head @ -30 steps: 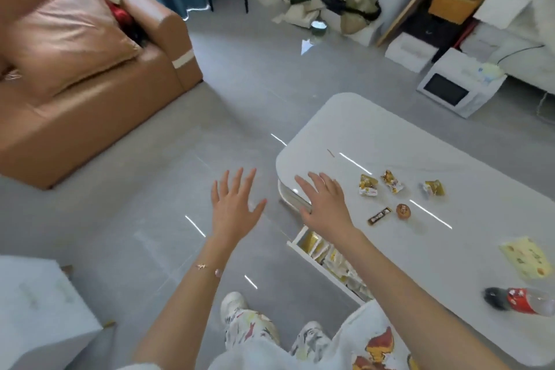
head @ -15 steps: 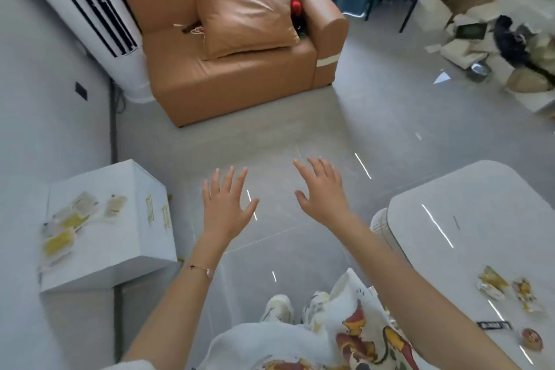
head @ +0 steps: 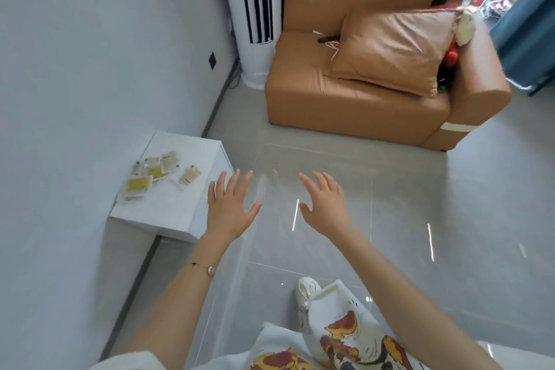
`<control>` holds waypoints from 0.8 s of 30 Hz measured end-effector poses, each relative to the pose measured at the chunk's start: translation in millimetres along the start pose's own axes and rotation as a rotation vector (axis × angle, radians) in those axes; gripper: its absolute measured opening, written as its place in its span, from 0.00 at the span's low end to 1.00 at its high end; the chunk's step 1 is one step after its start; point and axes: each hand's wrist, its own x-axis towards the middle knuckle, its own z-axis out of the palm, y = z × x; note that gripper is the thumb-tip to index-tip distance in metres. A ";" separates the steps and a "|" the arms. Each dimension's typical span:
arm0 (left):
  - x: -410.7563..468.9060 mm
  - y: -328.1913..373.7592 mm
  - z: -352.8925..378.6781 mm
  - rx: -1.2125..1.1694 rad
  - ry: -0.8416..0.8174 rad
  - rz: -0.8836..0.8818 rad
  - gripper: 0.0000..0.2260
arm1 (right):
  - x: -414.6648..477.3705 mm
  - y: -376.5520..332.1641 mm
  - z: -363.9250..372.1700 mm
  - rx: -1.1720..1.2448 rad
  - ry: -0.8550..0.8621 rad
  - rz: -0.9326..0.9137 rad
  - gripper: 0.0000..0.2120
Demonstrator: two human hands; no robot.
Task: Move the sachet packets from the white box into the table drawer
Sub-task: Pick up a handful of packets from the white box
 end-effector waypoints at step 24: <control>66.3 -244.4 -18.6 -0.126 0.088 -0.757 0.29 | 302.4 -225.5 67.4 -0.183 -0.287 -0.608 0.31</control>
